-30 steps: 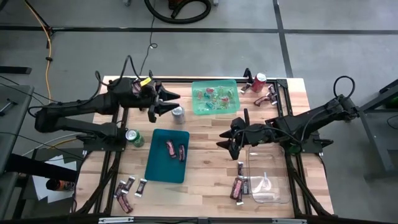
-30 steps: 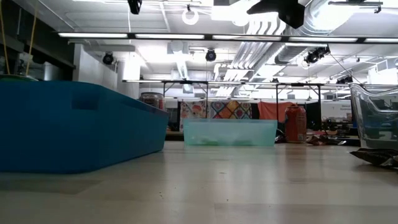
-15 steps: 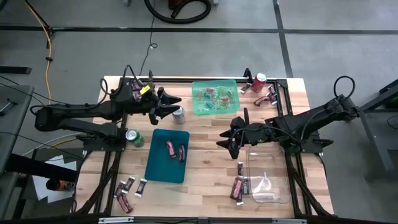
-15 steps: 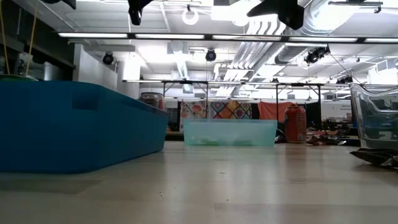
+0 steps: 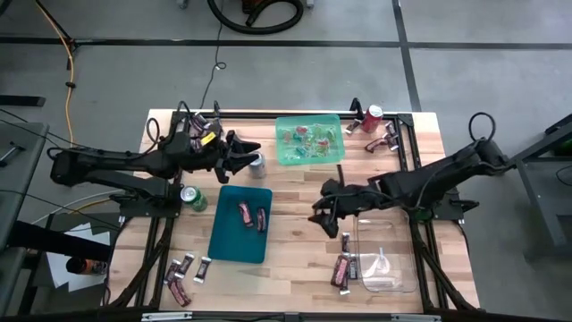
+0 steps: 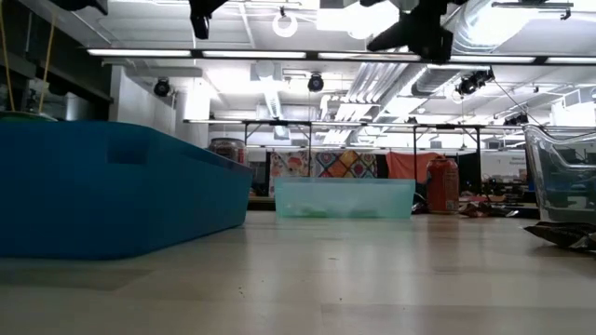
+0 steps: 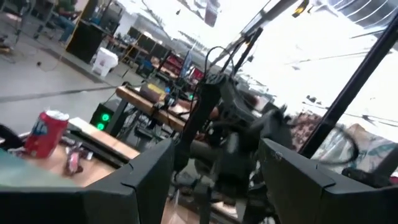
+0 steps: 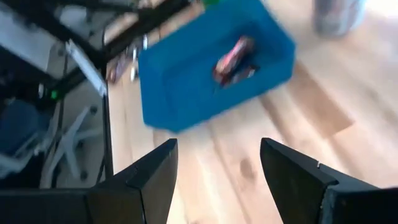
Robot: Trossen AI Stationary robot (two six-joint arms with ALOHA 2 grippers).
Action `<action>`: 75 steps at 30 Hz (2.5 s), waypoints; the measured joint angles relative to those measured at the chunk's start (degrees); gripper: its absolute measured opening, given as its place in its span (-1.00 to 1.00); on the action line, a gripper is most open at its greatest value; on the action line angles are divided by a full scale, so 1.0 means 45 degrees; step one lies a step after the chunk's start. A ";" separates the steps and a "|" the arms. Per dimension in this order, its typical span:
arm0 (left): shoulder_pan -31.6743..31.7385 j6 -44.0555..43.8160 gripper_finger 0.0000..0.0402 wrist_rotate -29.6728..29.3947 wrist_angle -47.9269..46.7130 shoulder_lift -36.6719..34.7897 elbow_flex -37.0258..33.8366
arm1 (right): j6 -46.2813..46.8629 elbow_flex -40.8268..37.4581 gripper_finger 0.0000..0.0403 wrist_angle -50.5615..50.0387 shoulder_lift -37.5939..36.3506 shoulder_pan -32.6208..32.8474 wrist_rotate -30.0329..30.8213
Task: Organize candy in baskets
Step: Put the brown chocolate into the blue bin
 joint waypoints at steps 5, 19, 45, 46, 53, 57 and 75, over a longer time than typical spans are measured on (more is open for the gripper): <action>-0.0372 -0.0005 0.11 -0.0170 -0.0103 0.0176 0.0002 | 0.0337 0.0000 0.11 -0.0050 0.1020 0.0222 -0.2443; -0.1003 -0.0270 0.11 -0.1002 -0.0139 0.0761 0.0002 | 0.1134 0.0000 0.11 -0.0412 0.3479 0.2815 -0.5709; -0.0614 -0.0330 0.11 -0.1831 -0.0113 0.0824 0.0002 | -0.1612 0.0005 0.11 -0.0816 0.3838 0.4122 -0.2810; -0.0614 -0.0330 0.11 -0.1891 -0.0113 0.0824 0.0002 | -0.2023 0.0005 0.11 -0.0857 0.3838 0.4122 -0.2636; -0.0614 -0.0330 0.11 -0.2207 -0.0113 0.0819 0.0002 | -0.4309 0.0005 0.11 -0.0982 0.3904 0.4132 -0.2488; -0.0614 -0.0330 0.11 -0.2207 -0.0123 0.0819 0.0002 | -0.4595 0.0005 0.11 -0.1156 0.4413 0.4382 -0.2992; -0.0614 -0.0340 0.11 -0.2547 -0.0118 0.0819 0.0002 | -0.4825 0.0015 0.11 -0.1172 0.5077 0.4851 -0.4156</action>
